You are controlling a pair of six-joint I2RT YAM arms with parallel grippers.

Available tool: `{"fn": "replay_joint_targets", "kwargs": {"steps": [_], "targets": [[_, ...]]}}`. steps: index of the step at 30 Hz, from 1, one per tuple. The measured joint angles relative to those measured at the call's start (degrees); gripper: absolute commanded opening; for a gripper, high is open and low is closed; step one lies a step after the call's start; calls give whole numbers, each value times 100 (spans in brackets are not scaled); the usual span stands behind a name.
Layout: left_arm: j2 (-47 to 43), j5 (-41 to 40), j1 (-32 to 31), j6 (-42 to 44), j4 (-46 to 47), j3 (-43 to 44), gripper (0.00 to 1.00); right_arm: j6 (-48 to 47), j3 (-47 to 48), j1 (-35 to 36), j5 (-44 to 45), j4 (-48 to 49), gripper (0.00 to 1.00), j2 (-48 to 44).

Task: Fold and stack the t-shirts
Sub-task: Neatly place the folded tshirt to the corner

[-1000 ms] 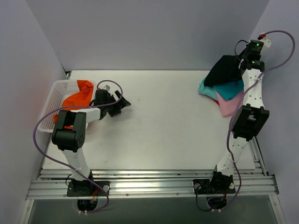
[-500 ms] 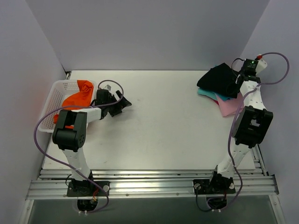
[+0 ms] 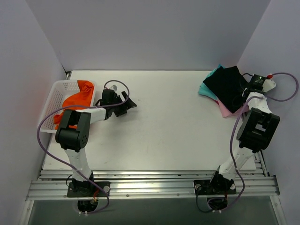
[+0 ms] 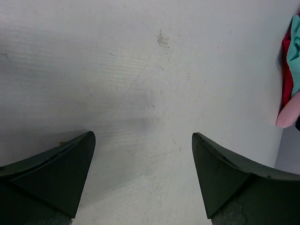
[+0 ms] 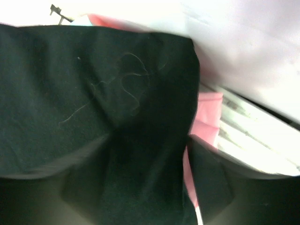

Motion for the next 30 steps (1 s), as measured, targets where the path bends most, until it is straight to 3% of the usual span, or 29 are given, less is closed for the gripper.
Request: {"fn": "replay_joint_targets", "kwargs": {"steps": [3, 6, 14, 24, 28, 30], "targets": [[0, -2, -31, 11, -4, 0, 95, 57, -9, -4, 2, 48, 92, 0], [0, 0, -31, 22, -7, 0, 95, 72, -9, 0, -7, 63, 100, 0], [-2, -4, -31, 28, -13, 0, 95, 44, -76, 275, 479, -155, 100, -490], [-181, -168, -31, 101, -254, -79, 95, -61, -586, 1902, 1696, -402, 100, -4039], [-380, -278, -31, 177, -501, -201, 95, -4, -883, 2380, 1947, -651, 100, -4701], [-555, -348, -31, 243, -706, -273, 95, 20, -1217, 2953, 2153, -767, 100, -4791]]}}
